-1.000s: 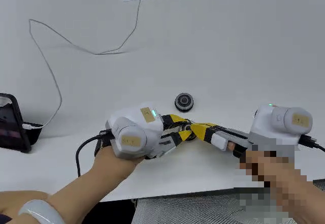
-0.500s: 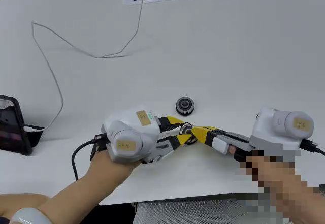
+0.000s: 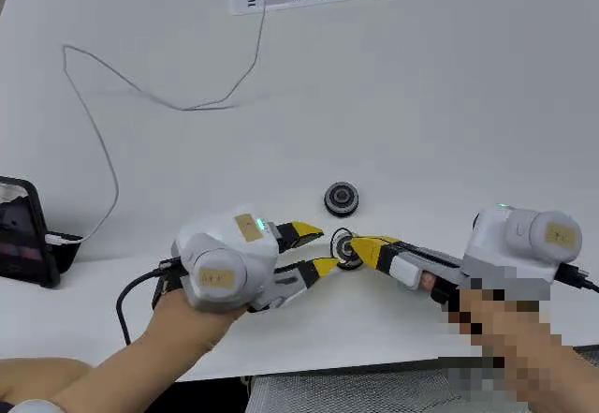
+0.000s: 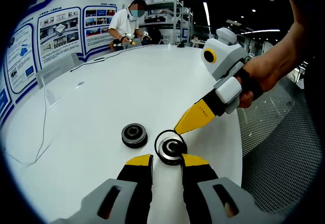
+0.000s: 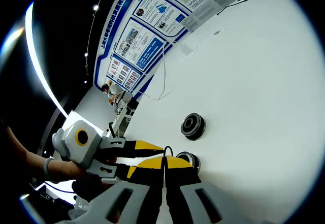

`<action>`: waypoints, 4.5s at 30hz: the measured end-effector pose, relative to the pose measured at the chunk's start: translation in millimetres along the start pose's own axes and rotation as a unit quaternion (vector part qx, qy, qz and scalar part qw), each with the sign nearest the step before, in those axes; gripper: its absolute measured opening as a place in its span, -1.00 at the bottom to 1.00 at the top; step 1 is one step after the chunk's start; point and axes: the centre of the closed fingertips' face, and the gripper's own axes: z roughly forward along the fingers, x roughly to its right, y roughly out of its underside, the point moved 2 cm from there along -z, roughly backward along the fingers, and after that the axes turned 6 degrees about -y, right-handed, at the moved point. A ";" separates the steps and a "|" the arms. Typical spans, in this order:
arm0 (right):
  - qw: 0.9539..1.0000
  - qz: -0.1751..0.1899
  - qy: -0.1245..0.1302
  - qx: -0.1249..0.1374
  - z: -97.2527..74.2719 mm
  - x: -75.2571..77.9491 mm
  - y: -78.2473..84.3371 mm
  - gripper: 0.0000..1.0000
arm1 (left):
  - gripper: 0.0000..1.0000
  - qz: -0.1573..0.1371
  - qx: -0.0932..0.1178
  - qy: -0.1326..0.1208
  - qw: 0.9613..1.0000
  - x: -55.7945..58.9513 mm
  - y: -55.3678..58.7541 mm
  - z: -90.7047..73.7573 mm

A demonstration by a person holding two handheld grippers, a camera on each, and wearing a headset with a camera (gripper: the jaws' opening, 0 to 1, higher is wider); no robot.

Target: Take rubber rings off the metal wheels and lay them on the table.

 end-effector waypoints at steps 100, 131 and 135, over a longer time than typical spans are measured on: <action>0.991 -0.100 0.089 -0.021 -42.8 33.9 -4.4 -0.66 | -0.45 -0.033 0.012 -0.023 0.999 -9.9 3.3 -10.5; 0.993 -0.094 0.056 -0.040 -20.2 23.5 7.1 -0.70 | -0.64 0.000 0.006 0.018 1.000 10.2 -13.3 15.4; 0.993 -0.095 0.051 -0.042 -18.1 21.6 7.8 -0.70 | -0.66 0.006 0.004 0.021 1.000 11.4 -14.3 18.6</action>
